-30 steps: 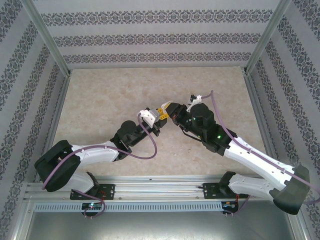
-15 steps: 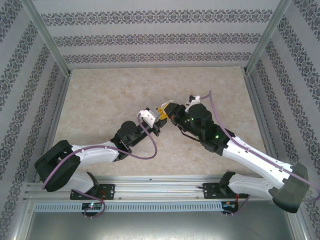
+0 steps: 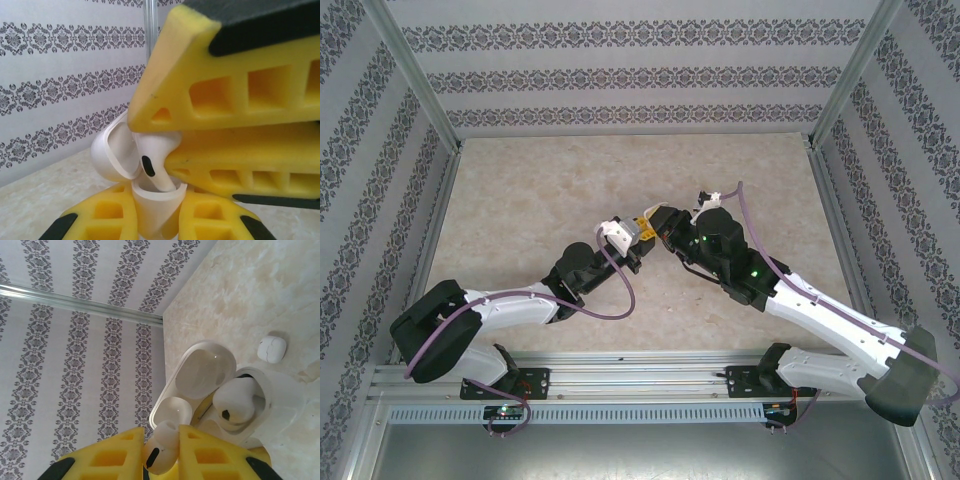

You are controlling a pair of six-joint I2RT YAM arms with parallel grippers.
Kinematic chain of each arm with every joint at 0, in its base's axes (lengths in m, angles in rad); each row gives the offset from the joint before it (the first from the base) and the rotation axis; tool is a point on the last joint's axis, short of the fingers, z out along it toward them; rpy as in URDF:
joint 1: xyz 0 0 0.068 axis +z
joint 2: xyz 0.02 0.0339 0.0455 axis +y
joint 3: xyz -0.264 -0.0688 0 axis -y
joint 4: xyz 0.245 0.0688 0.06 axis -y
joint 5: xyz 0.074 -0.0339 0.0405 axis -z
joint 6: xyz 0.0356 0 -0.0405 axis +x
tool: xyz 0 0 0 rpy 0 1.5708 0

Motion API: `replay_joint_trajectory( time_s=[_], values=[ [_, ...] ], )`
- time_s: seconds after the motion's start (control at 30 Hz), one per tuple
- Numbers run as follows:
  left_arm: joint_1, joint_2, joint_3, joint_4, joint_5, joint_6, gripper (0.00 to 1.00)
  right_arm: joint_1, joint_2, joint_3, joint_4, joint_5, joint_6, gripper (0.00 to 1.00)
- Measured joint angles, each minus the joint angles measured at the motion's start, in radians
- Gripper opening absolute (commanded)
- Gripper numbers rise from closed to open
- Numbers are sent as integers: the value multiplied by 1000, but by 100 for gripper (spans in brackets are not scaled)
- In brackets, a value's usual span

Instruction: Insert wireless bluetooth earbuds into charging case

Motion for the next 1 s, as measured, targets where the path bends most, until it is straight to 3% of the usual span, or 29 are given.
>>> replay_joint_trajectory(
  time_s=[1.0],
  values=[
    [-5, 7, 4, 10, 10, -1, 0, 4, -4, 110, -276, 60, -121, 36]
  ],
)
